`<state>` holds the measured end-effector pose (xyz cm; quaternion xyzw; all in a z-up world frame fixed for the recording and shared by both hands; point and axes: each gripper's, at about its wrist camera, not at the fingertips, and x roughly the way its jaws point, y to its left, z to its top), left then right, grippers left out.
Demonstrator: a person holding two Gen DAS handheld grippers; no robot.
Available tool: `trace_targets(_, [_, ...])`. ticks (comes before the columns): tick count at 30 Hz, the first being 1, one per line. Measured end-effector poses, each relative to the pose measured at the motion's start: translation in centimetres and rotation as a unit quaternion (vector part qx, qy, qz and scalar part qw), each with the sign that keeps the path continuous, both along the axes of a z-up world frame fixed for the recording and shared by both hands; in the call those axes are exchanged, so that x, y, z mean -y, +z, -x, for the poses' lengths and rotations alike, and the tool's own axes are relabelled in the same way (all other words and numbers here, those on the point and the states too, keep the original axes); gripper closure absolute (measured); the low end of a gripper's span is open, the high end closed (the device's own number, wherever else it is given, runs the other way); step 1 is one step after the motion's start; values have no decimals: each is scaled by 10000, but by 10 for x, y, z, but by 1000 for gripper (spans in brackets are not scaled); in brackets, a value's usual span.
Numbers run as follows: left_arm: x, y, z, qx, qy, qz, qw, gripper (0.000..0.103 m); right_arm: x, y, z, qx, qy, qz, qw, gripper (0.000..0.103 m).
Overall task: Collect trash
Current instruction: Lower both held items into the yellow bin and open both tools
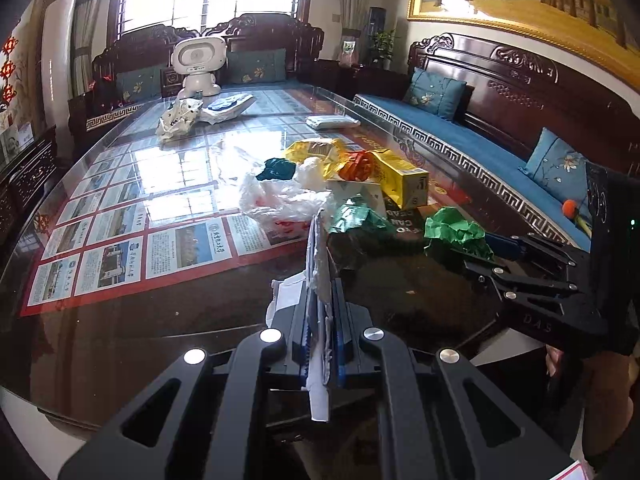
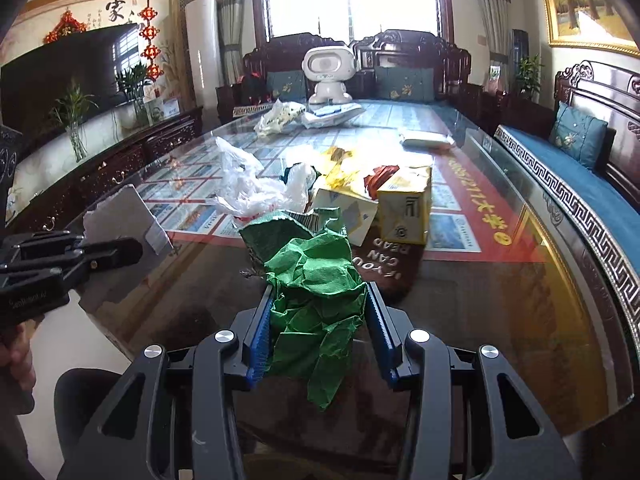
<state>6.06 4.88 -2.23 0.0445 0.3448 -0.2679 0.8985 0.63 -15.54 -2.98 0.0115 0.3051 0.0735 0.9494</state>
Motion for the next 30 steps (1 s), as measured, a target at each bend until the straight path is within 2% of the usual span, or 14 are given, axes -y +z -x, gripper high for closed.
trace_targets(8, [10, 4, 65, 30, -374, 73, 9993, 93, 0, 23, 70, 398, 95, 37, 9992, 60])
trace_targets(14, [14, -4, 118, -55, -690, 102, 9975, 93, -1, 21, 124, 366, 322, -16, 9988, 60])
trace_targets(22, [24, -40, 167, -565, -952, 10, 9939, 93, -8, -20, 179, -256, 549, -34, 9982, 60])
trace_targets(30, [39, -111, 188, -1569, -1073, -235, 9815, 93, -3, -81, 198, -1116, 417, -305, 9924, 60])
